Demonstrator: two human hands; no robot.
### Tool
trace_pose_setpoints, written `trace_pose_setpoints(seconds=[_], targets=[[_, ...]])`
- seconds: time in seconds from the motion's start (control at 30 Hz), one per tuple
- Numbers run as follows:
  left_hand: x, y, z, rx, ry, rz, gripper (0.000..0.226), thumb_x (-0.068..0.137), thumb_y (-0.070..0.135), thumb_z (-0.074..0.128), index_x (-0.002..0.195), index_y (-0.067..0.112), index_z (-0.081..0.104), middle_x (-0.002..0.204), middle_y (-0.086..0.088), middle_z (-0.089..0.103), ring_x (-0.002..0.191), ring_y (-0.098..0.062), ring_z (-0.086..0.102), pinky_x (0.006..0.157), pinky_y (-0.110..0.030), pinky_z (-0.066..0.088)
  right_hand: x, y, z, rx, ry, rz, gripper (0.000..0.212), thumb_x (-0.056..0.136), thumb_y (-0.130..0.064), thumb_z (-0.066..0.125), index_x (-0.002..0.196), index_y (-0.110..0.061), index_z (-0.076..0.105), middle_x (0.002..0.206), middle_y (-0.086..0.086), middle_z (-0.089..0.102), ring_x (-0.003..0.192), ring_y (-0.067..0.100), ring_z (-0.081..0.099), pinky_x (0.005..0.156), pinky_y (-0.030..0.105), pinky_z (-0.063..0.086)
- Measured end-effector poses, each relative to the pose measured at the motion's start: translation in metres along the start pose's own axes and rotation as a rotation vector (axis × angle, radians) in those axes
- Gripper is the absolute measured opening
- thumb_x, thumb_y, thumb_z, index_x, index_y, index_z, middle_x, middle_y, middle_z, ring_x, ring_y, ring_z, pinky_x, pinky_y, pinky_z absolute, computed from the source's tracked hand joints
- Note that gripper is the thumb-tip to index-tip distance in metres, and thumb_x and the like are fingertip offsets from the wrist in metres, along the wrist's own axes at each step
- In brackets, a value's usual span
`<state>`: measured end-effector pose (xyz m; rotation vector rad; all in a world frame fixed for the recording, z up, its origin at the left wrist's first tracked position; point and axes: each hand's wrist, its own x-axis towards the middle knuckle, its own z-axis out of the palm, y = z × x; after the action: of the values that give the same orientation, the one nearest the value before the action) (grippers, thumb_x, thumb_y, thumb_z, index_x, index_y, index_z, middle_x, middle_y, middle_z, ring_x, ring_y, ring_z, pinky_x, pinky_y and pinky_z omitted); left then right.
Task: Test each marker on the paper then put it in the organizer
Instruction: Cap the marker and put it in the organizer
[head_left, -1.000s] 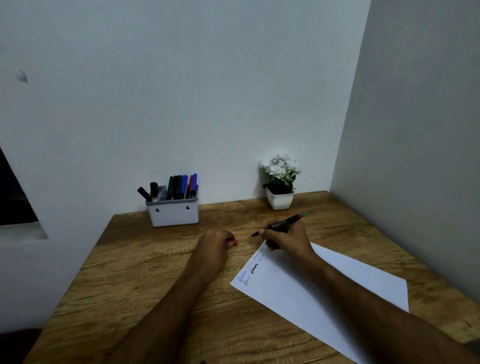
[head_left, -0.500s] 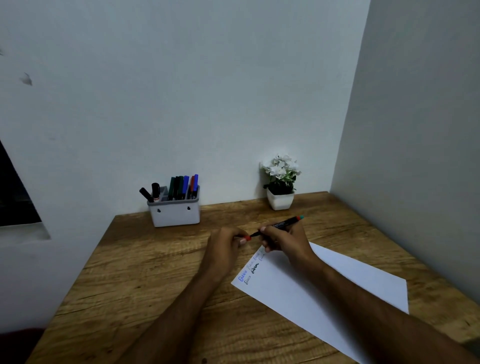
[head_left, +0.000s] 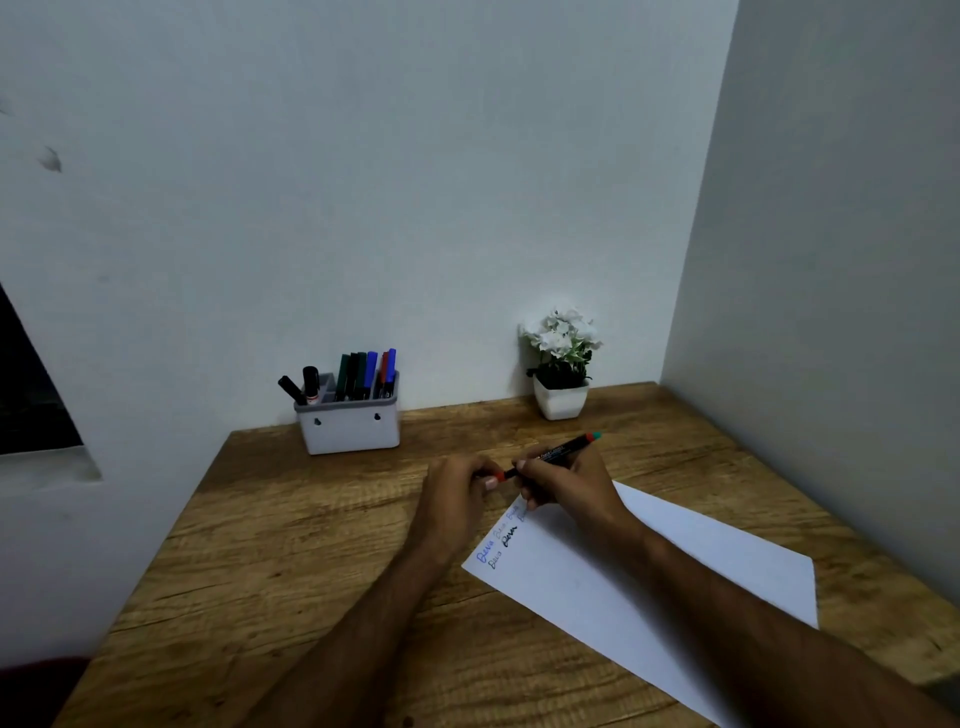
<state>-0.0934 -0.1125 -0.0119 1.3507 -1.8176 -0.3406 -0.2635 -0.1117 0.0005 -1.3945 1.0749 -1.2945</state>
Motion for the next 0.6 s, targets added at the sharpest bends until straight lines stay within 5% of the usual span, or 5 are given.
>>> trace_pose_setpoints(seconds=[0.1, 0.23, 0.47, 0.6], targets=[[-0.001, 0.001, 0.0, -0.035, -0.008, 0.002, 0.021, 0.092, 0.003, 0.061, 0.099, 0.018, 0.075, 0.093, 0.009, 0.073, 0.082, 0.01, 0.062, 0.069, -0.004, 0.046, 0.001, -0.005, -0.002, 0.016, -0.006, -0.028, 0.012, 0.091, 0.001, 0.072, 0.093, 0.012, 0.068, 0.077, 0.03, 0.071, 0.062, 0.028, 0.067, 0.055, 0.032, 0.057], [-0.002, 0.003, 0.002, -0.132, -0.101, 0.027, 0.022, 0.096, 0.006, 0.056, 0.104, 0.022, 0.069, 0.097, 0.011, 0.071, 0.089, 0.005, 0.066, 0.075, -0.017, 0.056, 0.002, -0.01, -0.002, -0.064, -0.022, -0.036, 0.012, 0.084, -0.006, 0.083, 0.078, -0.002, 0.073, 0.064, 0.013, 0.069, 0.053, 0.02, 0.062, 0.048, 0.029, 0.051], [-0.004, 0.006, -0.002, -0.117, -0.121, 0.028, 0.029, 0.096, 0.005, 0.048, 0.081, 0.024, 0.065, 0.075, 0.012, 0.067, 0.07, 0.003, 0.061, 0.06, -0.012, 0.04, 0.008, -0.01, -0.007, 0.045, -0.062, 0.023, 0.029, 0.101, -0.012, 0.063, 0.094, 0.015, 0.07, 0.079, 0.025, 0.074, 0.064, 0.028, 0.066, 0.057, 0.034, 0.056], [-0.004, 0.013, 0.001, -0.128, -0.105, -0.018, 0.025, 0.096, 0.004, 0.051, 0.084, 0.017, 0.068, 0.079, 0.004, 0.07, 0.076, -0.008, 0.066, 0.062, -0.023, 0.049, 0.01, -0.01, -0.009, -0.028, -0.041, -0.073, 0.029, 0.099, -0.007, 0.065, 0.086, 0.019, 0.068, 0.061, 0.011, 0.07, 0.047, 0.015, 0.058, 0.046, 0.025, 0.047]])
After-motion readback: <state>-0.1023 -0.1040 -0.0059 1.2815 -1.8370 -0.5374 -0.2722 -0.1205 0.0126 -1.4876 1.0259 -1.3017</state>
